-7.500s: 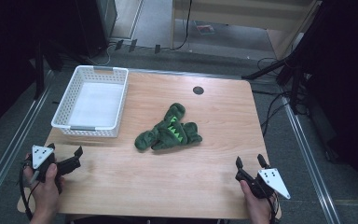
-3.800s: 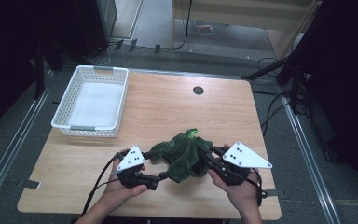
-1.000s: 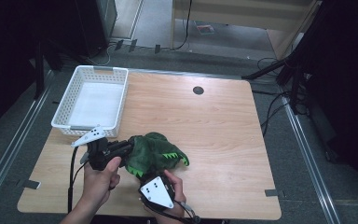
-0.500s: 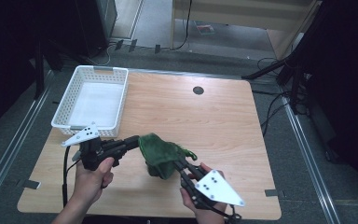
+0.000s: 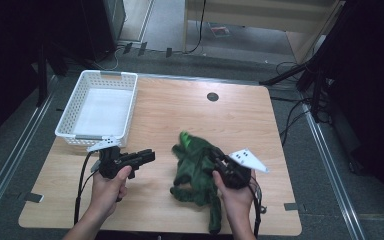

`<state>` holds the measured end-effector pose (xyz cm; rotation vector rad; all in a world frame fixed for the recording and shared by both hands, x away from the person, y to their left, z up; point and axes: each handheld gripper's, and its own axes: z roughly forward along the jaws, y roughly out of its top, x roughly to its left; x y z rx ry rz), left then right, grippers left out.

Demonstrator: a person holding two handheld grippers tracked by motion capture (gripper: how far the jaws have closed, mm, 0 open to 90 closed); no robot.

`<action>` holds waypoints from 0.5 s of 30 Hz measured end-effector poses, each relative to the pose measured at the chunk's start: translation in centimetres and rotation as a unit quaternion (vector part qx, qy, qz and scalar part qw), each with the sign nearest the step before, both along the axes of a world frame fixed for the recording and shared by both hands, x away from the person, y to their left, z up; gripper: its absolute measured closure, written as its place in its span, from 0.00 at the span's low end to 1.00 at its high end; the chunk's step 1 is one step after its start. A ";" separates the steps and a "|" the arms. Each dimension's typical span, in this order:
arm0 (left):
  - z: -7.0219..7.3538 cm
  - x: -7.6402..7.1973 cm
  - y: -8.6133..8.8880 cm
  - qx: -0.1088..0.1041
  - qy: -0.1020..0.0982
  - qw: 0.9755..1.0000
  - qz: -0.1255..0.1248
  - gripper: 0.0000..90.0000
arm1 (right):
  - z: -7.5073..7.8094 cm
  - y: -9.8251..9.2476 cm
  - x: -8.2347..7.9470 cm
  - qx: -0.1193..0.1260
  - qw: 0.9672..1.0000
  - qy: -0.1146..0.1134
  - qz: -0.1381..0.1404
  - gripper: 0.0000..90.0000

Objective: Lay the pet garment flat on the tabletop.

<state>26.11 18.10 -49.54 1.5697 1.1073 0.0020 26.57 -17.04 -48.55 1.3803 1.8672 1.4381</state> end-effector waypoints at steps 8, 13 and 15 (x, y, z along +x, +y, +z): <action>-1.6 0.7 -2.0 0.031 0.013 0.999 -0.002 0.63 | -0.3 -2.3 0.5 0.003 0.999 -0.010 -0.045 0.53; -2.4 2.1 -4.5 0.057 0.023 0.998 0.001 0.55 | -0.9 -0.3 1.0 -0.012 1.000 0.012 0.009 0.43; -2.5 3.1 -5.4 0.069 0.024 0.997 0.017 0.53 | -1.9 0.7 1.6 -0.036 0.999 0.028 0.018 0.47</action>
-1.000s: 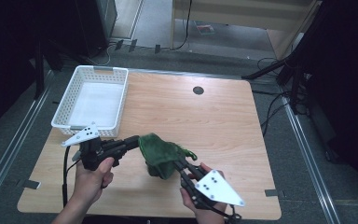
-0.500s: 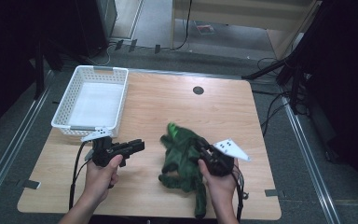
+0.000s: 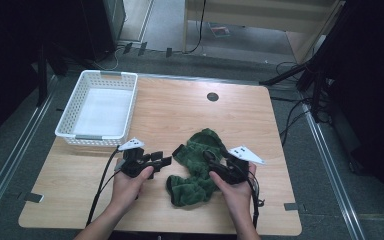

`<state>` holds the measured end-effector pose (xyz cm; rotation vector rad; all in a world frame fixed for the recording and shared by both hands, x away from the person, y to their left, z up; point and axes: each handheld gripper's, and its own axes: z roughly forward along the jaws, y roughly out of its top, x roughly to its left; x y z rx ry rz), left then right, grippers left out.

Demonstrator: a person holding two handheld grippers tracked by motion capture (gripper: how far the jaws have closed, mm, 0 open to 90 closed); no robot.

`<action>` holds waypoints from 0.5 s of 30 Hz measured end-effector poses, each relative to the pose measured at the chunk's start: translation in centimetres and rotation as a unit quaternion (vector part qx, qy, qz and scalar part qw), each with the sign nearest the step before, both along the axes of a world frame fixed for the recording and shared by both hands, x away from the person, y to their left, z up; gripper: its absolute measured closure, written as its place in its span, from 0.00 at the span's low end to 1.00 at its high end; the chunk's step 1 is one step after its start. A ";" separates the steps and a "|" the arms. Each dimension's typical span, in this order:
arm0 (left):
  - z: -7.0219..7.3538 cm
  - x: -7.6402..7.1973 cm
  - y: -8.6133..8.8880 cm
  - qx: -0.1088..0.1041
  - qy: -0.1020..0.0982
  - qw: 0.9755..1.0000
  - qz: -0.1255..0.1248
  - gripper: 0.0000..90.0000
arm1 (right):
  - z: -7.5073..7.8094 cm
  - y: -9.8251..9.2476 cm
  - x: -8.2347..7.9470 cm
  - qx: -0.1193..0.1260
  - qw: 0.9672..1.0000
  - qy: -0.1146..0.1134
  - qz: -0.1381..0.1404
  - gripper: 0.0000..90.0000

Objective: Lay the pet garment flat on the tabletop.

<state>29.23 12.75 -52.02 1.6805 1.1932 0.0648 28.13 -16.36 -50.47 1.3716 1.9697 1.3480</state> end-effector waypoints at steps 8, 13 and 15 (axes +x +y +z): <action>-1.6 3.9 -4.6 0.085 0.037 0.995 0.024 0.54 | -1.8 -0.7 0.3 -0.008 0.999 0.045 0.020 0.91; -2.6 3.8 -5.2 0.111 0.037 0.993 0.008 0.88 | -1.9 -2.1 0.0 0.006 0.998 0.053 0.015 0.90; -2.5 3.2 -5.0 0.118 0.031 0.993 0.001 0.91 | -2.2 -3.4 -0.4 0.021 0.998 0.062 0.003 0.90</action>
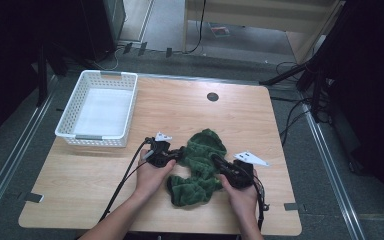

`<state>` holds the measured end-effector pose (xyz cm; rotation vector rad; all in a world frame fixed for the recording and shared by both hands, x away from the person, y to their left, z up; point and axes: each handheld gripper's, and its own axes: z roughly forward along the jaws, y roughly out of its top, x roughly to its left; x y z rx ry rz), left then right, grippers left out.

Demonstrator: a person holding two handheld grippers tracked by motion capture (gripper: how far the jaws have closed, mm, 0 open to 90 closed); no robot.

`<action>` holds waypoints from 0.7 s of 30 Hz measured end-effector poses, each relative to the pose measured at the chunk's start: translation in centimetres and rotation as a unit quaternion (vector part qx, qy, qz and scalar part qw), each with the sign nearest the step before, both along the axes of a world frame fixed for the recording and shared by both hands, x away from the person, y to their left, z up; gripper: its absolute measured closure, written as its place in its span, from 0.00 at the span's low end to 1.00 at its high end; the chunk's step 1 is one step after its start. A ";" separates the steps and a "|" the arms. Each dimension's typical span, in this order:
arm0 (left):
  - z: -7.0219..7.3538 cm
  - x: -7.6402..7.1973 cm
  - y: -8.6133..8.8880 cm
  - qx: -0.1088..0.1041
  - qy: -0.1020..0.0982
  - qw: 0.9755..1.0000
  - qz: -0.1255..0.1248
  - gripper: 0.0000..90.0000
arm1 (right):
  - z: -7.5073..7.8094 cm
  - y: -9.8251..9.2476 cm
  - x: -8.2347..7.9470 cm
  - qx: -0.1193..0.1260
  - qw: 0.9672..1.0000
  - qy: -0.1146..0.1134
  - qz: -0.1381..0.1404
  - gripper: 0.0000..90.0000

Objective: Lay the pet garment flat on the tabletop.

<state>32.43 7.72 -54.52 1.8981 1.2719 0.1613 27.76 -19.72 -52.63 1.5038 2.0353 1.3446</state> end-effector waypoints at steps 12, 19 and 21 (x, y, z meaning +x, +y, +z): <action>0.5 -2.5 1.6 -0.058 -0.001 0.997 -0.041 0.72 | 0.5 -2.2 -1.0 -0.013 1.000 0.023 -0.015 0.59; 2.2 0.8 1.2 -0.073 -0.012 0.997 0.023 0.51 | 4.9 -1.7 2.0 0.011 0.999 -0.052 -0.006 0.49; 2.0 2.2 0.1 -0.053 0.002 0.998 0.021 0.48 | 4.1 -1.1 4.1 -0.004 1.000 -0.017 -0.010 0.49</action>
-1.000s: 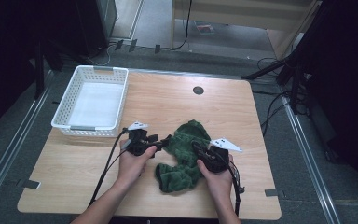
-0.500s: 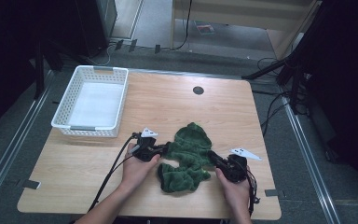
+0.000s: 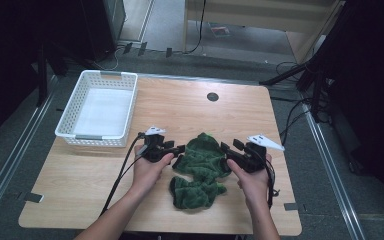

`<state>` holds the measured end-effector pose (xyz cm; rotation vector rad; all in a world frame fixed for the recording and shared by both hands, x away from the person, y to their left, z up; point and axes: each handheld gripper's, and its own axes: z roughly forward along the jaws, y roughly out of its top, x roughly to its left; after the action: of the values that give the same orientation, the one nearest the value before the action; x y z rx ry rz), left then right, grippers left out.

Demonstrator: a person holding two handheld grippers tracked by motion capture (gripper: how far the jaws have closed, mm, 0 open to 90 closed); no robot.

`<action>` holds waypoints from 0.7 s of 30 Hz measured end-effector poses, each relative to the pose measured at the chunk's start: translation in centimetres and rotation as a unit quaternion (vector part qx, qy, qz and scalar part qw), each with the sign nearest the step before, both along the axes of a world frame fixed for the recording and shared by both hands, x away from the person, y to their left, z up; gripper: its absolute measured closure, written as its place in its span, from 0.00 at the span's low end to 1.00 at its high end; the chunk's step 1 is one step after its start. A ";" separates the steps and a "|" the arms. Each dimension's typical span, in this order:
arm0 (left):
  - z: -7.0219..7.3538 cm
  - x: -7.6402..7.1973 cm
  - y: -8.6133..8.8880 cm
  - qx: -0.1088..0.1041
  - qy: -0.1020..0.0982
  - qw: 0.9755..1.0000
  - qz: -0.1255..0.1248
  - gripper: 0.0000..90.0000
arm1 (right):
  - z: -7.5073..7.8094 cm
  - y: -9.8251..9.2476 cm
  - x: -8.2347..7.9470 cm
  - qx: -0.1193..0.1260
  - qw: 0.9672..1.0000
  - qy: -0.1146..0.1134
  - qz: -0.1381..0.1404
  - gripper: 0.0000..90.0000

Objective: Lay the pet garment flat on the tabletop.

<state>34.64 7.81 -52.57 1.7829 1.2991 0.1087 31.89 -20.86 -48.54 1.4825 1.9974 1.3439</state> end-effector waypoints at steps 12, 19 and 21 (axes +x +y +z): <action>-1.4 2.7 -3.6 0.112 -0.024 0.993 -0.007 0.65 | -4.5 2.2 4.4 -0.094 0.991 0.076 0.050 0.91; -0.8 2.5 -3.2 0.102 -0.071 0.992 -0.013 1.00 | -2.9 3.1 4.5 -0.070 0.995 -0.010 0.064 0.99; 0.0 2.6 -2.5 0.096 -0.095 0.991 0.007 1.00 | -2.5 3.2 4.6 -0.067 0.995 -0.029 0.065 0.99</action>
<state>37.20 5.28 -52.58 1.8735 1.1966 0.4130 36.44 -17.66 -51.02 1.2605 2.1320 1.2594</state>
